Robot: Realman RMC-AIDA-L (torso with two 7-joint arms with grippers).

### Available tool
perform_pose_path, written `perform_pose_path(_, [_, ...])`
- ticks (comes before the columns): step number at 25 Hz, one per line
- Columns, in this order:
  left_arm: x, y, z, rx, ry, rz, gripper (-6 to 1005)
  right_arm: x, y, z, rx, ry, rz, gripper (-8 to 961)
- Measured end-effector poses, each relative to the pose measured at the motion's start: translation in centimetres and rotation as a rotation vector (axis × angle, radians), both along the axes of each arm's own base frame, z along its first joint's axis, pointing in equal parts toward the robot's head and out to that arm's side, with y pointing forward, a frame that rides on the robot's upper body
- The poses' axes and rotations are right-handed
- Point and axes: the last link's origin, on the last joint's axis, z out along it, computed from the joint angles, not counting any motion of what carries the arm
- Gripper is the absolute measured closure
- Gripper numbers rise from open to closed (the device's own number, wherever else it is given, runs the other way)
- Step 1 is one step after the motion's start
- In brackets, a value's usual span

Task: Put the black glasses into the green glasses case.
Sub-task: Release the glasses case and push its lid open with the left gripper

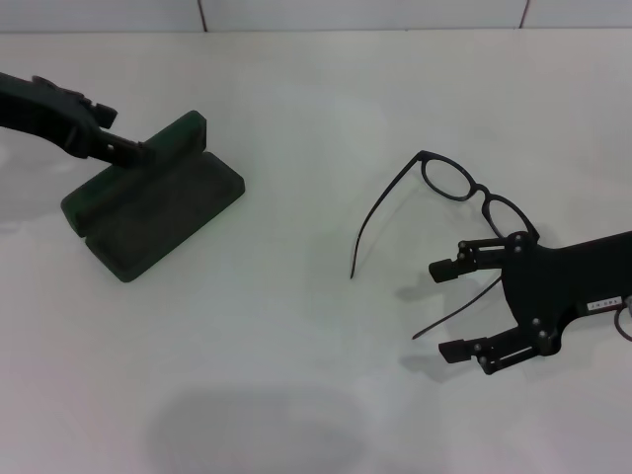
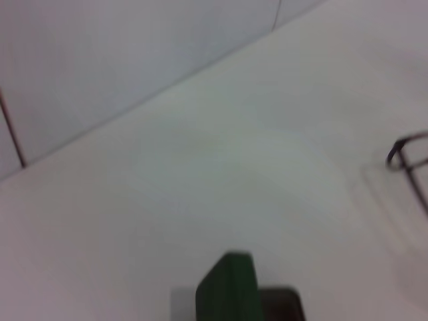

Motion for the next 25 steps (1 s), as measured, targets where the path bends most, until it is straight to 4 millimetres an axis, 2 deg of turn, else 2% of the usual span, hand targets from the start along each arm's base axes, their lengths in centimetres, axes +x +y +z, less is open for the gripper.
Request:
perform_pose_path(6, [-0.5,0.6,-2.4,-0.014,0.143,0.006,139,-0.1,0.1,-0.1,-0.002,-0.003,-0.002,95])
perform_pose_path(15, [-0.7,0.7,-3.1,-0.016,0.179,-0.016,140,0.0,0.0,-0.1,-0.002,-0.002,-0.008,96])
perform_pose_path(25, [-0.6,0.3,-4.3,-0.056,0.193,-0.054,384,0.2,0.0,-0.2,0.004,-0.003,-0.017,96])
